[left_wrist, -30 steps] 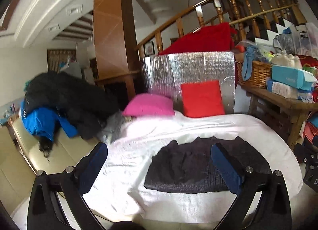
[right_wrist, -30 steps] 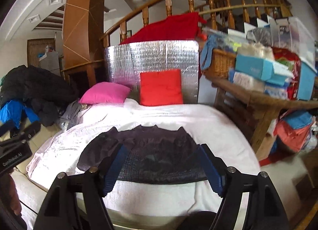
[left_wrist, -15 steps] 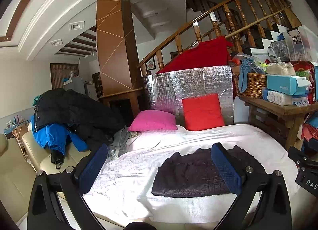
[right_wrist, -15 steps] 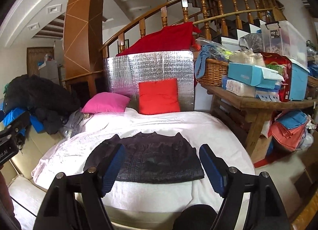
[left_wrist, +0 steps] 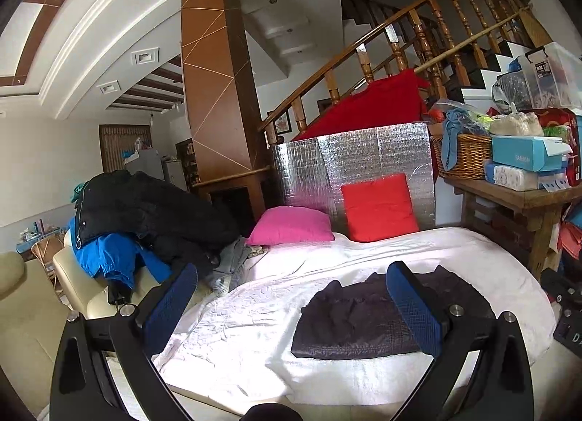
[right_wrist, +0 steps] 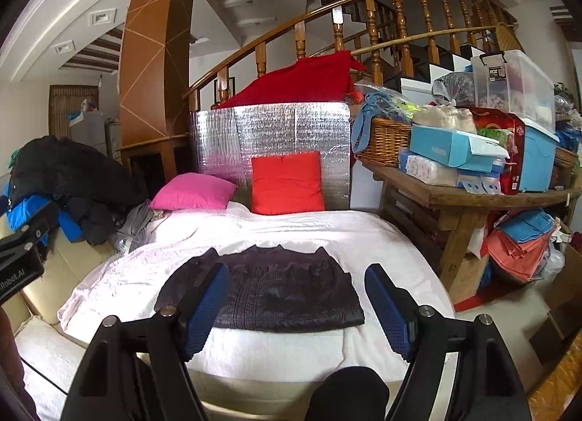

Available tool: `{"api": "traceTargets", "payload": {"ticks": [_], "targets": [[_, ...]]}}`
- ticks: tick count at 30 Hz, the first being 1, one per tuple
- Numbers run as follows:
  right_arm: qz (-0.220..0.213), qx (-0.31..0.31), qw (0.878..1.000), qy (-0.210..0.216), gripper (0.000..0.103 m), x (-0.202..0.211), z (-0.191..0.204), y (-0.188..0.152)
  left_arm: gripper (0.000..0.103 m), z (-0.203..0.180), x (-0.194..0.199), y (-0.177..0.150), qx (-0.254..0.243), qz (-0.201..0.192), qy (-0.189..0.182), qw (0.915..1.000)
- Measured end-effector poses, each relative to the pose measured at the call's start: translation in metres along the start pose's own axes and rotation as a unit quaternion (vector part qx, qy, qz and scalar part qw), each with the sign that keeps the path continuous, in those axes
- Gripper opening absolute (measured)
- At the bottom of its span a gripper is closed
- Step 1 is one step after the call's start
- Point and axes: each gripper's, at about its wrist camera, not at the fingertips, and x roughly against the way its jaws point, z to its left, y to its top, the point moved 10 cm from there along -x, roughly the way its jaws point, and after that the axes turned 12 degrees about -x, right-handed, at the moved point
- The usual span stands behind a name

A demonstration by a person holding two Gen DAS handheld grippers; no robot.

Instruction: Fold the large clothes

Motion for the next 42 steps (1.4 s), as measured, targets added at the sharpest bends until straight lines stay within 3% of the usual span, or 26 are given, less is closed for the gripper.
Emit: {"api": "traceTargets", "payload": {"ticks": [12,42], "targets": [[0.024,0.018,0.999,0.012,0.080,-0.010,0.021,-0.021,0.103,0.006,-0.008,-0.011,0.009,0.016,0.002,0.9998],[0.034,0.015,0.999,0.014,0.080,-0.019,0.026,-0.026,0.103,0.008,-0.016,-0.022,0.009,0.033,-0.002,0.9994]]}}
